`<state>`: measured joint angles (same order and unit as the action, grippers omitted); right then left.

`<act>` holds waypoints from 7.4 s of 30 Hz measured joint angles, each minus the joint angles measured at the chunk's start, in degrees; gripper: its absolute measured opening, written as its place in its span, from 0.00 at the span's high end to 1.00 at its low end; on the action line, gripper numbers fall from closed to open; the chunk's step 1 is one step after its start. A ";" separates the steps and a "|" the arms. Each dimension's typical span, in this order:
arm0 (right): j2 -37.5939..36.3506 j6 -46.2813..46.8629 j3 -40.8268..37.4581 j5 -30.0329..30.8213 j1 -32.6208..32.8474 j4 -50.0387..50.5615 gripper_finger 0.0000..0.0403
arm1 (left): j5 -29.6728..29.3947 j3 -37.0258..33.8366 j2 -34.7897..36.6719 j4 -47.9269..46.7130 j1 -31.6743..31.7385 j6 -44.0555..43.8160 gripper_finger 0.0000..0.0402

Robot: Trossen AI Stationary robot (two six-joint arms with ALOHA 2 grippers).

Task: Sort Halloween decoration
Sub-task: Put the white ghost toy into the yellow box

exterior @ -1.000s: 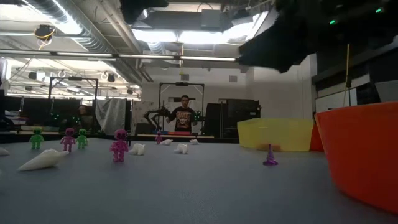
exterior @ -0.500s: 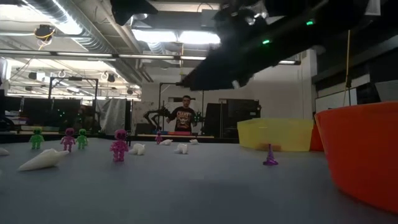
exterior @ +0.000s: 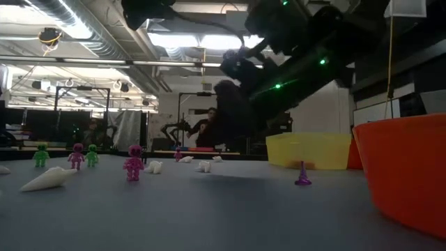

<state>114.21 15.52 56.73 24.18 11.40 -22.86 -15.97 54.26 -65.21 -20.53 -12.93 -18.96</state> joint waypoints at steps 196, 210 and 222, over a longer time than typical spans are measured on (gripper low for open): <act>-22.06 8.25 -0.01 -59.49 15.98 67.96 0.45 | 3.44 0.00 -20.94 -3.43 -34.14 -24.61 0.63; -22.05 10.48 -0.01 -57.05 16.00 67.93 0.45 | -1.78 -0.02 -29.39 -4.67 -39.31 -28.72 0.63; -22.05 11.27 -0.01 -55.58 16.00 67.90 0.45 | -7.10 -0.02 -29.55 -13.45 -42.04 -44.20 0.63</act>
<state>92.16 26.79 56.73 -31.40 27.40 45.04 -23.06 54.24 -94.76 -33.99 -54.97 -63.16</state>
